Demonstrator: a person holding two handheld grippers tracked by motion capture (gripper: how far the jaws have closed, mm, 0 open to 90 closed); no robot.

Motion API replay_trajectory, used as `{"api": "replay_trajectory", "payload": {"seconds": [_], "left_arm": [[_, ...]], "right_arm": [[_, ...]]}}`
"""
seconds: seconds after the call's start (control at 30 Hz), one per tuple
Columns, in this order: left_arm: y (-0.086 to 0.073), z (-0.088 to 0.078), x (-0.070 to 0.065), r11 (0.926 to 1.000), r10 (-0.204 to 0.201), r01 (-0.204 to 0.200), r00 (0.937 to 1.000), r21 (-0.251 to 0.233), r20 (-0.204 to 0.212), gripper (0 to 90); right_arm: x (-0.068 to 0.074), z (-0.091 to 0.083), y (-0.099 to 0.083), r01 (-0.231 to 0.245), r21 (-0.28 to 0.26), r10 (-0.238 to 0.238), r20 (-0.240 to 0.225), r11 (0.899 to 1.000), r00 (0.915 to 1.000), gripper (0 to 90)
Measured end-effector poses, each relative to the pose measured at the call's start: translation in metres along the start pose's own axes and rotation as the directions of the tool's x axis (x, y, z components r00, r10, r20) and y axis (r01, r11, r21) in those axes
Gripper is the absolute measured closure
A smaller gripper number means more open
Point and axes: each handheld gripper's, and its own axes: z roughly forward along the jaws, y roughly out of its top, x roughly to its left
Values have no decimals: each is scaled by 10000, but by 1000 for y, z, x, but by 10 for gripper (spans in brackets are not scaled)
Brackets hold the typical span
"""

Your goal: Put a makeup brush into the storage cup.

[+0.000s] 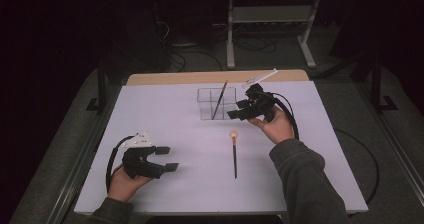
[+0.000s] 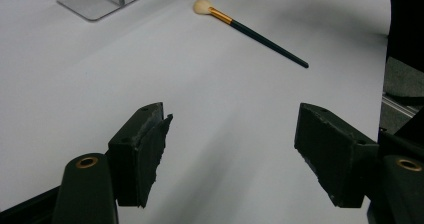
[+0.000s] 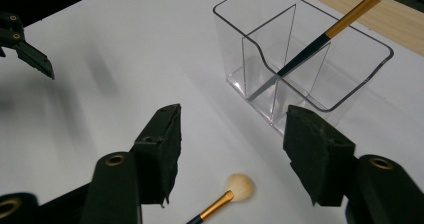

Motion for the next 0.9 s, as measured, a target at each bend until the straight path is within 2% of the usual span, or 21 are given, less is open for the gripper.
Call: {"api": "replay_trajectory", "payload": {"seconds": [0.1,0.27,0.33,0.47,0.5,0.57,0.63,0.73,0.9], "left_arm": [[0,0,0,10000,-13,13,10000,18,10,278],[0,-1,0,10000,8,-8,10000,-33,-51,278],[0,-1,0,10000,12,-12,10000,-35,-73,278],[0,-1,-1,10000,59,-59,10000,-14,-52,278],[0,-1,-1,10000,31,-31,10000,13,-63,278],[0,-1,0,10000,50,-49,10000,19,-63,278],[0,-1,0,10000,-21,20,10000,-64,-70,278],[0,-1,0,10000,-2,2,10000,-56,-77,271],[1,-1,0,10000,42,-42,10000,-60,-69,268]], "right_arm": [[0,0,-2,36,-27,-36,-5,10000,10000,368],[-1,-1,-7,-271,57,271,-23,9996,9996,358],[-2,-1,-9,-137,57,137,-5,9999,9999,349],[-1,-3,-9,-266,78,267,-70,9996,9996,338],[-2,-3,-10,-153,51,153,-42,9999,9999,335],[0,-4,-11,-290,51,290,-42,9996,9996,324],[-1,-5,-11,-207,34,207,-62,9998,9998,323],[0,-5,-14,-438,113,438,-45,9990,9990,316],[1,-3,-19,-430,225,431,-22,9988,9991,314]]}}
